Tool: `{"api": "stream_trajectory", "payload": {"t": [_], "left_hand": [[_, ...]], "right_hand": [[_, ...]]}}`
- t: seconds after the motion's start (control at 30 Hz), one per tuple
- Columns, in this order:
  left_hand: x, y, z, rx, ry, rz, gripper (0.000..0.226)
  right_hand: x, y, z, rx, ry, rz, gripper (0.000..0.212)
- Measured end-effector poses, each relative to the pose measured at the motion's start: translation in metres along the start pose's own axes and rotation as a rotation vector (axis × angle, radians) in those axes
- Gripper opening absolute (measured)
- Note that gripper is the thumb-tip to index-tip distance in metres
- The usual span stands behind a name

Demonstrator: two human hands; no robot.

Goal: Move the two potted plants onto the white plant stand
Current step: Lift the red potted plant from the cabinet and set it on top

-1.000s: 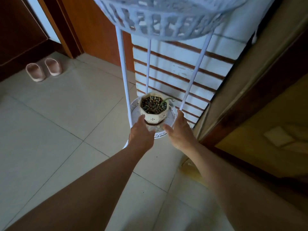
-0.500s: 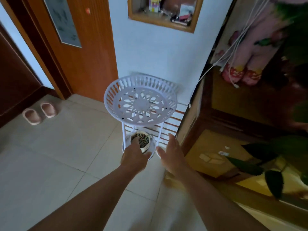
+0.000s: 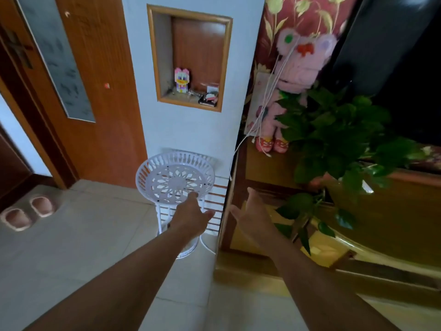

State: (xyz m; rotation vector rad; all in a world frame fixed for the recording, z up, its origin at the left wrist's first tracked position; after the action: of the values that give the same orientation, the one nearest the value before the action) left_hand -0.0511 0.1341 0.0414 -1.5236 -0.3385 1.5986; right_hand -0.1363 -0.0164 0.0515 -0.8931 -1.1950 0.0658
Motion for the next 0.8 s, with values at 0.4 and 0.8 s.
{"api": "stream_trajectory", "payload": {"t": [0.4, 0.8], "left_hand": [[-0.071, -0.014, 0.015, 0.092, 0.204, 0.002, 0.065], [-0.109, -0.013, -0.048, 0.397, 0.595, -0.031, 0.064]], "right_hand": [[0.005, -0.079, 0.043, -0.222, 0.127, -0.013, 0.079], [0.026, -0.071, 0.036, -0.491, 0.324, 0.047, 0.094]]}}
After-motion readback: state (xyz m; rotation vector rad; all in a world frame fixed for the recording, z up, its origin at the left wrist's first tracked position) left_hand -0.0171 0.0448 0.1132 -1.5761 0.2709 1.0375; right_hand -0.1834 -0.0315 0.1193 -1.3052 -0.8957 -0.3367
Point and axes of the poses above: each hand's wrist, its own z-axis away from the middle knuckle, its own y-axis out of the palm, x = y × z, the point moved 10 cm from there along -z, towards the middle knuckle, and after that the axes turned 5 degrees about -z, right-handed, at the moved point
